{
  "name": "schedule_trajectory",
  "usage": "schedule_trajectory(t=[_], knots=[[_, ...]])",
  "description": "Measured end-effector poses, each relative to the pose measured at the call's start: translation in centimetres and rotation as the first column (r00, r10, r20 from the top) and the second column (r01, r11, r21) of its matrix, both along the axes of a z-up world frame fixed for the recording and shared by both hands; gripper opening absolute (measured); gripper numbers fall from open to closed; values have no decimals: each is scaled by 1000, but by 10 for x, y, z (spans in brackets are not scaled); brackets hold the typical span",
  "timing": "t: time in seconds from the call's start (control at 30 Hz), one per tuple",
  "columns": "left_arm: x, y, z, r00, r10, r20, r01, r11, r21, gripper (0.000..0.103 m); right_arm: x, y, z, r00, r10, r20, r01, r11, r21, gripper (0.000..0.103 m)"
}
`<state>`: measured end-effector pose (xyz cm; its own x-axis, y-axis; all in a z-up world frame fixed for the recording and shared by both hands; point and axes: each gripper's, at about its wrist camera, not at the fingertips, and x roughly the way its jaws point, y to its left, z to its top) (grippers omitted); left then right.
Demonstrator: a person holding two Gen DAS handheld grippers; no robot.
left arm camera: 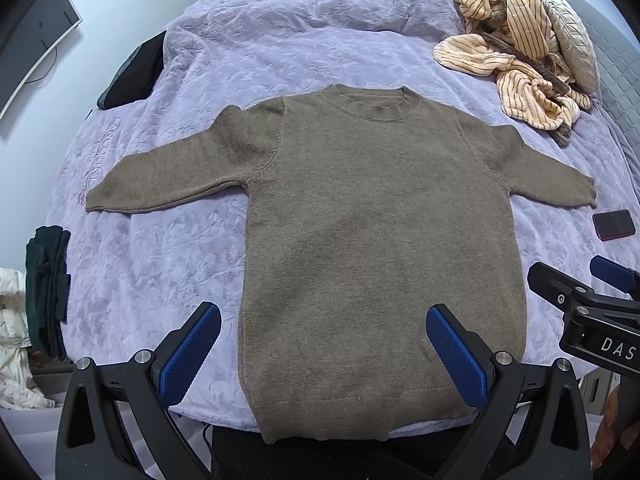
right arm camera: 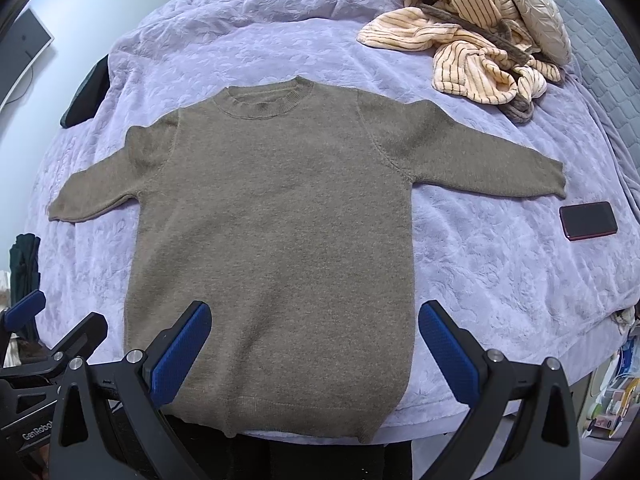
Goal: Fold small clothes
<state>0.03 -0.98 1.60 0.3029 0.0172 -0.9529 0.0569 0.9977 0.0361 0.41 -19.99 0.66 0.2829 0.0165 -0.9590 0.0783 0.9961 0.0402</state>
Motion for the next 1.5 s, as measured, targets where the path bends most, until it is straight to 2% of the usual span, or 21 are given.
schedule_trajectory(t=[0.7,1.17,1.5], knots=[[3,-20,12,998,59,21,-60,998,22,103,4,-19,4,998,57,6,-57,998,13,103],[3,-41,15,996,89,16,-89,995,40,103,9,-39,3,996,93,7,-93,994,55,103],[0,-54,23,993,117,31,-119,989,89,103,17,-53,-1,992,122,16,-123,988,98,103]])
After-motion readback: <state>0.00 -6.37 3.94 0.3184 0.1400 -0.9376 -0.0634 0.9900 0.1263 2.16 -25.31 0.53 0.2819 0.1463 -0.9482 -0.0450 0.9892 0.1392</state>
